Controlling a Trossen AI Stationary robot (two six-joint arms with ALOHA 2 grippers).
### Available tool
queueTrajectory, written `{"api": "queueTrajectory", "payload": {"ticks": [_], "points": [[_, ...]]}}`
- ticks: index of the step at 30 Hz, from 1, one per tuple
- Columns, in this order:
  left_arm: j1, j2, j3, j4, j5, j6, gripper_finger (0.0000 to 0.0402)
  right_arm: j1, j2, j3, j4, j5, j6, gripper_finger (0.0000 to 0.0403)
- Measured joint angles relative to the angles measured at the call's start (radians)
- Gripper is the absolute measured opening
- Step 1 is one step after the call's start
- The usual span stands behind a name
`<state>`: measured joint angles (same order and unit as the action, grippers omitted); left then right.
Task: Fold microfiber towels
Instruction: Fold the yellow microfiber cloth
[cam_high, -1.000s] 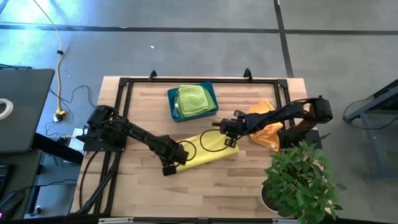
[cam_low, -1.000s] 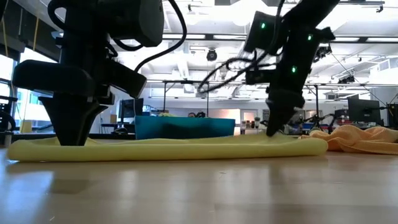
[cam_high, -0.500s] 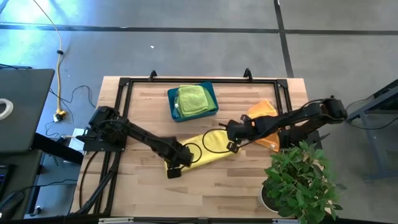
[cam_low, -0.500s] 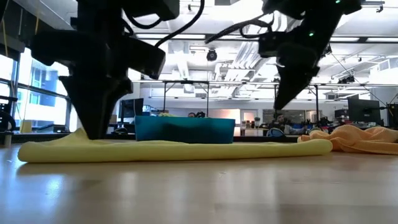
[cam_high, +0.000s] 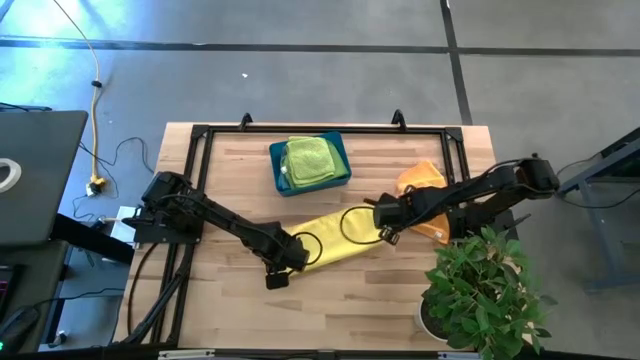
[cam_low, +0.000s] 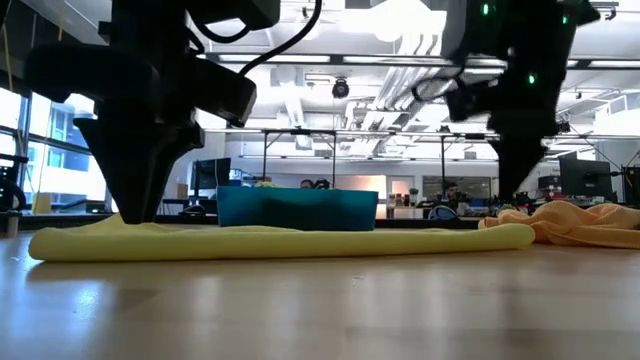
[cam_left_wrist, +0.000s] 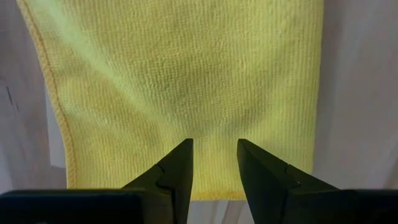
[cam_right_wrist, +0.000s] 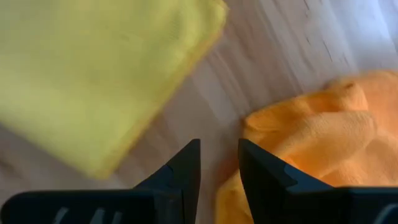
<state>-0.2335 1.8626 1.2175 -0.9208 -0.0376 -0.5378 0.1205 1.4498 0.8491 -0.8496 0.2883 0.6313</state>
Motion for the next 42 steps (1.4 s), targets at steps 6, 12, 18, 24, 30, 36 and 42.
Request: {"api": "queueTrajectory", "payload": {"ticks": [6, 12, 18, 24, 30, 36, 42], "points": [[-0.006, 0.0, 0.0, -0.003, 0.0, 0.006, 0.0115, -0.06, -0.04, -0.122, 0.072, -0.017, -0.018, 0.0099], [-0.005, -0.001, 0.0, -0.003, 0.0, 0.007, 0.0115, -0.107, -0.137, -0.252, 0.355, -0.104, 0.027, 0.0099], [0.001, -0.002, 0.0, -0.002, 0.0, 0.009, 0.0115, -0.112, -0.166, -0.295, 0.476, -0.233, 0.116, 0.0129], [0.004, -0.002, 0.001, 0.005, 0.0, 0.003, 0.0115, -0.107, -0.163, -0.294, 0.529, -0.235, 0.193, 0.0213], [0.004, -0.002, 0.001, 0.005, 0.0, -0.001, 0.0115, -0.107, -0.079, -0.295, 0.586, -0.192, 0.262, 0.0239], [0.004, -0.002, 0.001, 0.004, 0.0, -0.001, 0.0115, -0.106, 0.032, -0.293, 0.727, -0.192, 0.243, 0.0236], [0.004, -0.002, 0.001, 0.004, 0.0, 0.0, 0.0115, -0.082, 0.068, -0.289, 0.751, -0.14, 0.267, 0.0228]]}}
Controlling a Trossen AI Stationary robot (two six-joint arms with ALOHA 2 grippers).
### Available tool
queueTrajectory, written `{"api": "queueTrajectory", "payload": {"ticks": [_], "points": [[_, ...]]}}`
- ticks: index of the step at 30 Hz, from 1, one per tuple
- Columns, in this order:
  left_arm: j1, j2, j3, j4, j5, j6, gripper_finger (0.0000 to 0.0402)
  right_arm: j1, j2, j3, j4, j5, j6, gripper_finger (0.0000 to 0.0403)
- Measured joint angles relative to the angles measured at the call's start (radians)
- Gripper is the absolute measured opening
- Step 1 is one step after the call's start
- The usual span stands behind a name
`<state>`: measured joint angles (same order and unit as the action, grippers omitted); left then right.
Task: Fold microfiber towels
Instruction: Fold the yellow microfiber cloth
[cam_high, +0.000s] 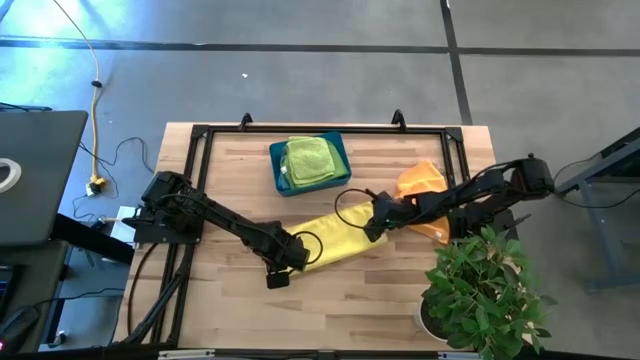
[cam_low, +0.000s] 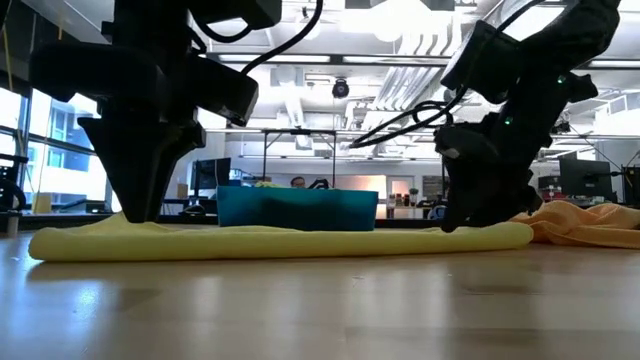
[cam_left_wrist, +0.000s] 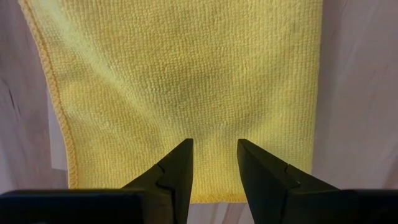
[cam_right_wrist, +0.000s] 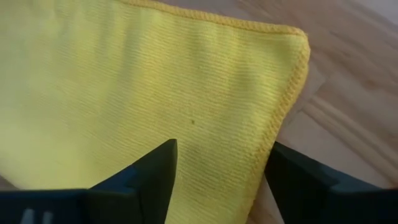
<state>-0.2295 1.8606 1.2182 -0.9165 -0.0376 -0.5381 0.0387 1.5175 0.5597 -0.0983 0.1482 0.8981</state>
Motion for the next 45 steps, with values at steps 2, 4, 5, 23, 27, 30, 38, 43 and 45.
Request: {"api": "queueTrajectory", "payload": {"ticks": [2, 4, 5, 23, 27, 30, 38, 43, 45], "points": [[0.0, 0.0, 0.0, 0.0, 0.0, 0.009, 0.0115, 0.015, 0.003, -0.001, -0.004, 0.028, -0.001, 0.0213], [0.0, 0.0, 0.0, 0.0, 0.0, 0.016, 0.0115, 0.027, 0.004, -0.002, -0.006, 0.049, 0.0, 0.019], [0.0, 0.0, 0.0, 0.0, 0.0, 0.017, 0.0115, 0.032, 0.005, -0.002, -0.009, 0.06, 0.001, 0.0177], [0.0, 0.0, 0.0, 0.0, -0.007, 0.016, 0.0115, 0.026, 0.006, -0.002, -0.095, 0.106, 0.04, 0.0003], [0.0, 0.0, 0.0, -0.002, -0.007, 0.017, 0.0115, 0.01, 0.008, 0.049, -0.197, 0.096, 0.001, 0.0001], [0.0, 0.0, 0.0, -0.004, -0.007, 0.018, 0.0115, -0.002, 0.012, 0.117, -0.344, 0.111, -0.051, 0.0001], [0.0, 0.0, 0.0, -0.007, -0.008, 0.018, 0.0115, -0.046, 0.012, 0.271, -0.745, 0.212, -0.087, 0.0], [0.0, 0.0, 0.0, -0.008, -0.008, 0.037, 0.0115, -0.045, 0.011, 0.346, -0.828, 0.216, -0.087, 0.0], [0.0, 0.0, 0.0, -0.009, -0.008, 0.044, 0.0115, -0.04, 0.01, 0.378, -0.838, 0.215, -0.063, 0.0]]}}
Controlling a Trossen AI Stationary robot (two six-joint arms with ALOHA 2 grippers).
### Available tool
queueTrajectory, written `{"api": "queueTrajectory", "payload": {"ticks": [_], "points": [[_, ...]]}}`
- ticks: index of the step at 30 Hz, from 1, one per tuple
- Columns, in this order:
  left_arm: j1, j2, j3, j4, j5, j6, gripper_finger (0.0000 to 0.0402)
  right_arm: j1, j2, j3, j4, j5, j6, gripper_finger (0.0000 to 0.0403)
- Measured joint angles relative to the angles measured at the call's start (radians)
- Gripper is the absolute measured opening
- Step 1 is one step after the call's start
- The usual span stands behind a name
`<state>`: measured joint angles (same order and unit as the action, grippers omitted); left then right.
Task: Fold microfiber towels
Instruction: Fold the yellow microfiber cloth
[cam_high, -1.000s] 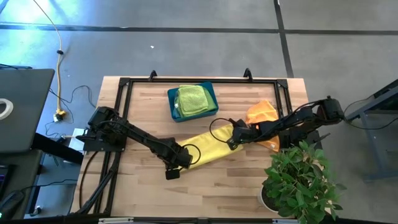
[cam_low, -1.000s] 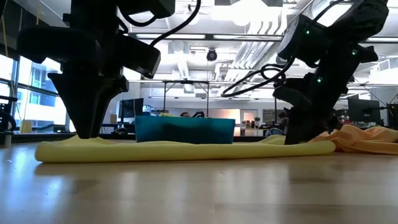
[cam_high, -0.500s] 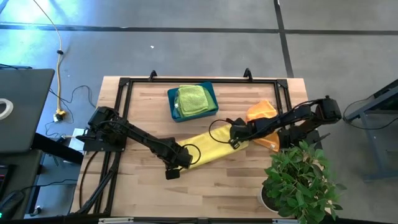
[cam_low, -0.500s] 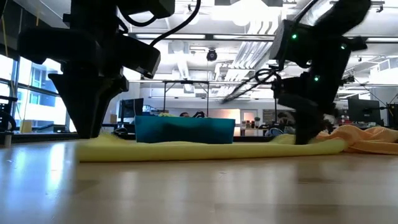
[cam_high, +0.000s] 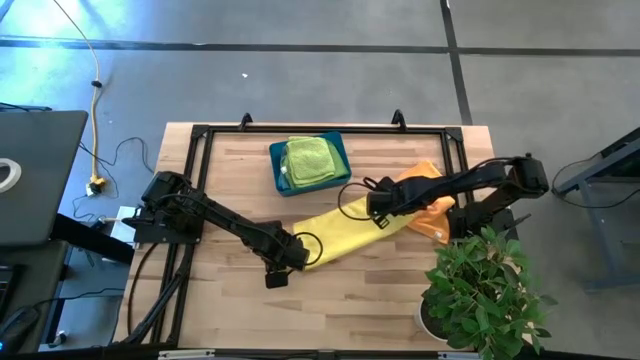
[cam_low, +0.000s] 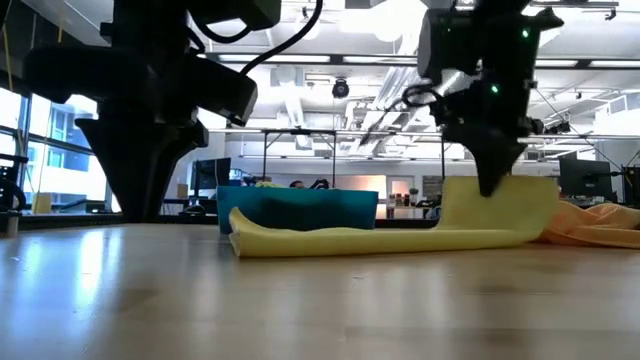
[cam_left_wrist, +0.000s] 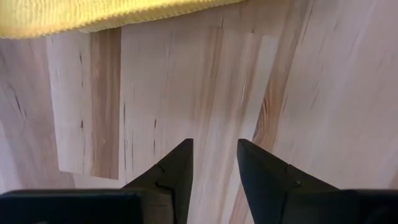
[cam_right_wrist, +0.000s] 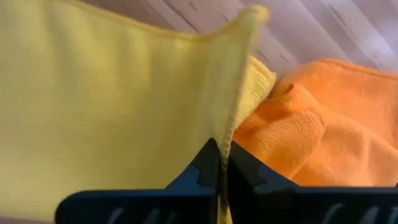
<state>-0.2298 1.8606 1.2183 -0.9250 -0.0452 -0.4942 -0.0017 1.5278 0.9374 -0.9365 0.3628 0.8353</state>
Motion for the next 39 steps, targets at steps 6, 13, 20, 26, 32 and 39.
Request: {"api": "queueTrajectory", "payload": {"ticks": [6, 13, 20, 26, 32, 39], "points": [[0.0, 0.0, 0.0, -0.044, 0.006, 0.028, 0.0115, 0.031, -0.001, 0.072, 0.016, -0.018, 0.041, 0.0], [0.0, 0.0, 0.001, -0.114, 0.007, 0.038, 0.0115, 0.087, 0.044, 0.146, 0.093, -0.03, 0.066, 0.0], [-0.006, 0.0, 0.001, -0.17, 0.007, 0.044, 0.0115, 0.135, 0.171, 0.268, 0.178, -0.03, 0.041, 0.0], [-0.036, 0.0, 0.001, -0.276, 0.007, 0.053, 0.0115, 0.162, 0.293, 0.42, 0.176, -0.03, -0.012, 0.0], [-0.091, 0.0, 0.001, -0.324, 0.006, 0.053, 0.0115, 0.187, 0.378, 0.568, 0.17, -0.029, -0.062, 0.0], [-0.165, 0.0, 0.001, -0.372, 0.004, 0.045, 0.0115, 0.229, 0.413, 0.672, 0.167, 0.022, -0.088, 0.0]]}}
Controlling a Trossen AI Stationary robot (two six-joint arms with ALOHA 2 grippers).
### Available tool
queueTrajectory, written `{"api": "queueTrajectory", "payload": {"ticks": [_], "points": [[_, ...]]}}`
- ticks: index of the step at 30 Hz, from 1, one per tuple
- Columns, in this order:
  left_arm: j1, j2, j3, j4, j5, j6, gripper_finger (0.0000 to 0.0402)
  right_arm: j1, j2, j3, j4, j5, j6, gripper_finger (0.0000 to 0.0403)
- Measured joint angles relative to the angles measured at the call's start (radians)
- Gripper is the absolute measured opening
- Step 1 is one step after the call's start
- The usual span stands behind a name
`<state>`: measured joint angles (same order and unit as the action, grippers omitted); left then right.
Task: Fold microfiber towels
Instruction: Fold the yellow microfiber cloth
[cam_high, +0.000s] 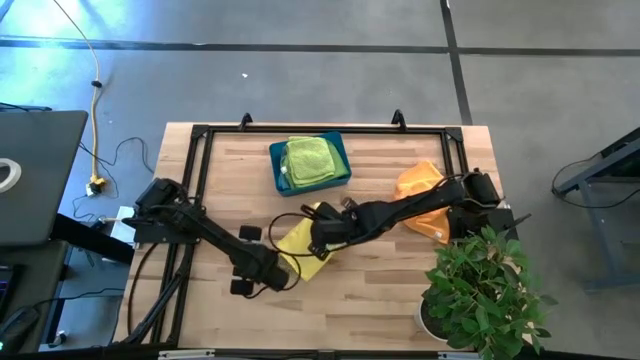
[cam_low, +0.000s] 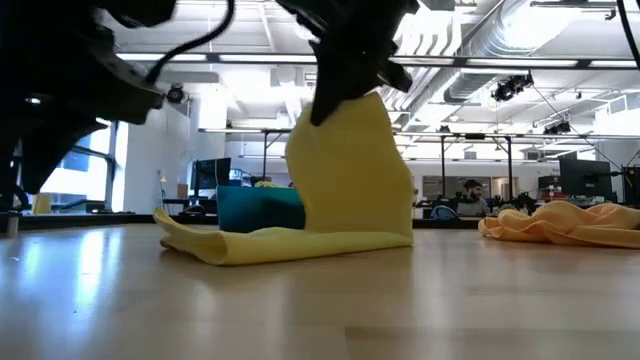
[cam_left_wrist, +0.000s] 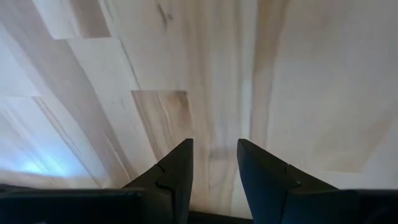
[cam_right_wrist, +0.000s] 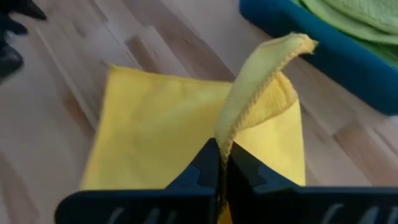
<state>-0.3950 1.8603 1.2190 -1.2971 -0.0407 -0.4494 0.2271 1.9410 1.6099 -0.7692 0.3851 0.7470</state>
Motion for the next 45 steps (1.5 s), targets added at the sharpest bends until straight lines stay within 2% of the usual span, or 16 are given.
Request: {"api": "queueTrajectory", "payload": {"ticks": [12, 21, 27, 33, 39, 45], "points": [[-0.109, 0.0, 0.0, -0.02, 0.006, -0.092, 0.0115, 0.069, 0.026, -0.089, 0.265, 0.126, 0.064, 0.0], [-0.188, 0.0, 0.0, -0.017, 0.003, -0.165, 0.0115, 0.072, 0.127, -0.093, 0.402, 0.057, 0.072, 0.0001], [-0.227, 0.0, 0.0, -0.01, 0.0, -0.203, 0.0115, 0.088, 0.148, -0.093, 0.485, 0.02, 0.061, 0.0004], [-0.247, 0.0, 0.0, -0.006, -0.002, -0.231, 0.0115, 0.118, 0.15, -0.093, 0.541, -0.012, 0.039, 0.0057], [-0.25, 0.0, 0.0, -0.003, -0.01, -0.247, 0.0115, 0.141, 0.15, -0.093, 0.612, -0.178, 0.024, 0.0119], [-0.251, 0.0, 0.0, 0.03, -0.048, -0.263, 0.0115, 0.15, 0.144, -0.093, 0.648, -0.227, -0.083, 0.0137]]}}
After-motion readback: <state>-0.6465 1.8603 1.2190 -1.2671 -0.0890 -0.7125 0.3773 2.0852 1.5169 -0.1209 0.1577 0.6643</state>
